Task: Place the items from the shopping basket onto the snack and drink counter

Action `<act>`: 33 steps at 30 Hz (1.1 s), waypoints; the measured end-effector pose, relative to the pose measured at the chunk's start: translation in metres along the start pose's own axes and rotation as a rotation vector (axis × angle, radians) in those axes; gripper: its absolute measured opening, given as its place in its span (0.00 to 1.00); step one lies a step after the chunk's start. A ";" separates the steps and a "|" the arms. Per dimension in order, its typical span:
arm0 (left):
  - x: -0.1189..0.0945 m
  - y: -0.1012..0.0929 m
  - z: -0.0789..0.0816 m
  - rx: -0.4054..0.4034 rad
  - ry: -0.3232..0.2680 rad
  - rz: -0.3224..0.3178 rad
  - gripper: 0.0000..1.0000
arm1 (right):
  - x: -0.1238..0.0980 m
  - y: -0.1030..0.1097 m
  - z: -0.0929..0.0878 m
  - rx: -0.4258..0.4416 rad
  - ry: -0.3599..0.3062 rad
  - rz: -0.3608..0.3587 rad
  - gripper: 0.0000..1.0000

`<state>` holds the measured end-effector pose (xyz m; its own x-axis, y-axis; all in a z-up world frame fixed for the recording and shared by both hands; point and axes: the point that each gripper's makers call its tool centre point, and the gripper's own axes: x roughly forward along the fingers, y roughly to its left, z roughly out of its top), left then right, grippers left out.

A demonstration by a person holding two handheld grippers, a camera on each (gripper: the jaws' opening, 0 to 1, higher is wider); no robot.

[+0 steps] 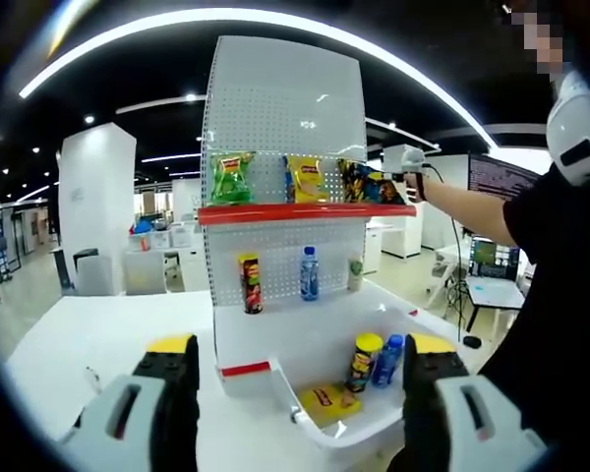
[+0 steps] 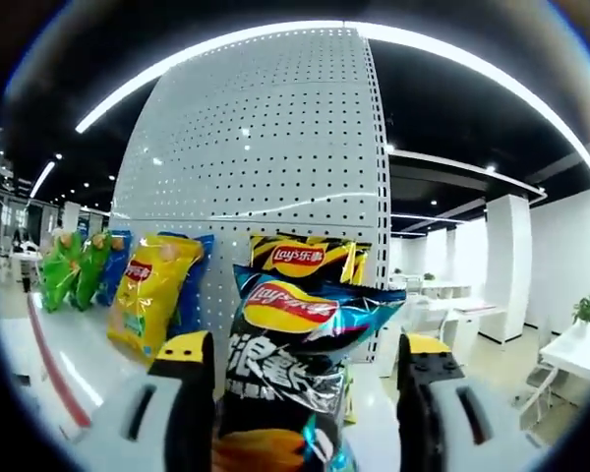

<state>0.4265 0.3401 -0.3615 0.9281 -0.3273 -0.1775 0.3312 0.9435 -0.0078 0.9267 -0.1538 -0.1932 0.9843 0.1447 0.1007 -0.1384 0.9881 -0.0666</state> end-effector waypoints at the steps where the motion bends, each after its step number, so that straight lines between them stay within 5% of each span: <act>1: 0.001 -0.001 0.000 -0.001 0.000 -0.003 0.85 | -0.002 0.002 0.001 -0.001 -0.008 0.005 0.75; 17: 0.003 0.003 0.001 0.004 0.004 -0.019 0.85 | -0.028 0.009 0.017 -0.010 -0.027 0.033 0.72; 33: 0.019 0.015 0.005 0.005 -0.014 -0.073 0.85 | -0.135 0.063 0.040 -0.142 -0.102 0.186 0.65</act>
<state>0.4504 0.3478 -0.3602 0.9037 -0.3961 -0.1628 0.3991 0.9168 -0.0151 0.7807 -0.1091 -0.1708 0.9263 0.3350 0.1725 -0.2925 0.9279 -0.2310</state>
